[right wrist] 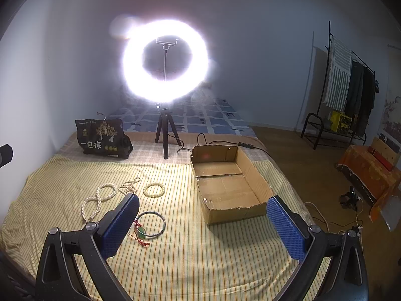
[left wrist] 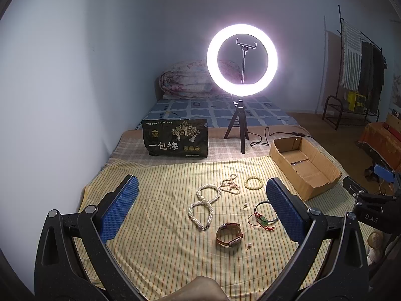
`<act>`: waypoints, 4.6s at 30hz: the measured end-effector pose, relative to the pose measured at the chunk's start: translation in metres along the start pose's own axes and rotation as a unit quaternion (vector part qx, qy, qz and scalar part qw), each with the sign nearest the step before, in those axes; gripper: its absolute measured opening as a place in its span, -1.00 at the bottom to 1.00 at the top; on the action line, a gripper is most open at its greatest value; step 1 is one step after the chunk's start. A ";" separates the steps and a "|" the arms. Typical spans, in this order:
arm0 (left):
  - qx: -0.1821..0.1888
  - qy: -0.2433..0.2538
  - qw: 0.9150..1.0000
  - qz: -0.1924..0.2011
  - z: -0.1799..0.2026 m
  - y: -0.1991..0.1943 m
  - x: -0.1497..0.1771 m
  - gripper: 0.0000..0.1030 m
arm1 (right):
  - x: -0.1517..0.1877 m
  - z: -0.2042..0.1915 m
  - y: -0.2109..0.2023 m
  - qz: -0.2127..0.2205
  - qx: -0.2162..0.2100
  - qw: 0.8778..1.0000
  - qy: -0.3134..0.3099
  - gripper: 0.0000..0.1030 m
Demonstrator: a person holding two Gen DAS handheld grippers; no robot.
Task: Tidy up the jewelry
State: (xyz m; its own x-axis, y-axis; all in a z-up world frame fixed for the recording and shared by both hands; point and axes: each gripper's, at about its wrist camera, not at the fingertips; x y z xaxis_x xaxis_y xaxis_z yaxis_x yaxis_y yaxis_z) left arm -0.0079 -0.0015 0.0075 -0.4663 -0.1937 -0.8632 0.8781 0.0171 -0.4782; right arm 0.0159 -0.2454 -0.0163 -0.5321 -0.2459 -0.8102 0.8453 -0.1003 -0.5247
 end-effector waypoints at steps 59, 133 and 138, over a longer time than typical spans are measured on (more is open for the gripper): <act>0.000 0.000 1.000 -0.002 0.001 -0.001 0.000 1.00 | 0.002 0.002 0.003 -0.010 -0.005 1.000 0.005 0.99; 0.027 -0.054 0.915 -0.399 -0.023 0.209 0.091 -0.39 | 0.051 -0.049 0.241 -0.326 -0.226 0.915 0.075 -0.46; 0.023 -0.064 0.909 -0.411 -0.027 0.218 0.097 -0.46 | 0.052 -0.052 0.247 -0.328 -0.218 0.916 0.070 -0.54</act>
State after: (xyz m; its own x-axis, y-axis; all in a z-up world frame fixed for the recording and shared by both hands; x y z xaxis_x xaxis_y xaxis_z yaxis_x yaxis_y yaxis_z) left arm 0.1354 0.0095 -0.1850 -0.9533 -0.2356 -0.1889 0.2427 -0.2260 -0.9434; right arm 0.1943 -0.2330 -0.2016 -0.9461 -0.1404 -0.2918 0.2577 0.2194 -0.9410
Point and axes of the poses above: each gripper's, at about its wrist camera, not at the fingertips, and y roughly the way its jaws point, z to its right, x to its underside, and after that the axes turned 11 degrees about -y, right-handed
